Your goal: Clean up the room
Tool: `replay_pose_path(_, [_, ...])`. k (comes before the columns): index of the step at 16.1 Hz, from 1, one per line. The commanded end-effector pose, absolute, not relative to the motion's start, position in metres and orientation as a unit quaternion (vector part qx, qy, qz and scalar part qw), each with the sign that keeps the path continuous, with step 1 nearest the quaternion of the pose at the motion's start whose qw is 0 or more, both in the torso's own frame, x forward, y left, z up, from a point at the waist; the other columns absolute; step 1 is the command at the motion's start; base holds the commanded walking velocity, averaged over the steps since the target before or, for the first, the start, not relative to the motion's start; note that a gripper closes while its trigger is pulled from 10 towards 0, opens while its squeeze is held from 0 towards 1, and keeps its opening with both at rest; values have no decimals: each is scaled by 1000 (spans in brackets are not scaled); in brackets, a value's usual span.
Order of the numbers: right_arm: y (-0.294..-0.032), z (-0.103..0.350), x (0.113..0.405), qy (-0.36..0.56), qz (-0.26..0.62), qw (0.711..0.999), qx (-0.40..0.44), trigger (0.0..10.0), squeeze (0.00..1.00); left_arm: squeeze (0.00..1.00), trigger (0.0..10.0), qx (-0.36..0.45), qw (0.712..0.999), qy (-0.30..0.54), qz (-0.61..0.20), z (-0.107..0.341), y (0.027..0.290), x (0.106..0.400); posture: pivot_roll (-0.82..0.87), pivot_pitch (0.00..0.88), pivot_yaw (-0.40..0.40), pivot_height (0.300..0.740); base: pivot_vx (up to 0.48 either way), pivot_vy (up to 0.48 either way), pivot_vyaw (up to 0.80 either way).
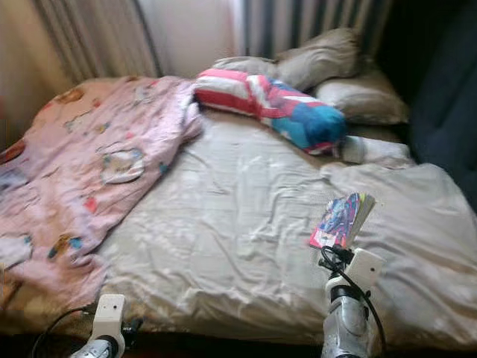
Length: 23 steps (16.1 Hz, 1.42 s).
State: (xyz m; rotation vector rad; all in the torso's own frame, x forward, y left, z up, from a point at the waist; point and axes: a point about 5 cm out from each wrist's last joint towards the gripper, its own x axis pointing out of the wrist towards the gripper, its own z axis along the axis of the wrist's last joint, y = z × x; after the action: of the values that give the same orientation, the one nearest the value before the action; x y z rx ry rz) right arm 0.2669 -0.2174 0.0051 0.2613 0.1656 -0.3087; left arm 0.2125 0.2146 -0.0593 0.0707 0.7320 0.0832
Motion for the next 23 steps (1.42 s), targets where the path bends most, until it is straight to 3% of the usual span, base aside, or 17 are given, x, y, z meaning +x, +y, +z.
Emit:
replay_pose_path(1, [-216,14,272,56,-147,980,124,10000,0,0,10000,36,930,363,42,-61,217,210,-37,32,22,740,0,0,0])
replay_pose_path(12, [-210,11,274,73,-136,981,115,10000,0,0,10000,33,929,368,35,-63,216,206,-30,44,25,740,0,0,-172])
replay_pose_path(18, [-208,11,276,76,-137,980,123,10000,0,0,10000,30,929,367,31,-62,216,207,-31,46,31,740,263,0,-472])
replay_pose_path(23, [-208,12,276,70,-137,981,120,10000,0,0,10000,34,929,367,30,-62,216,206,-26,50,31,740,215,0,0])
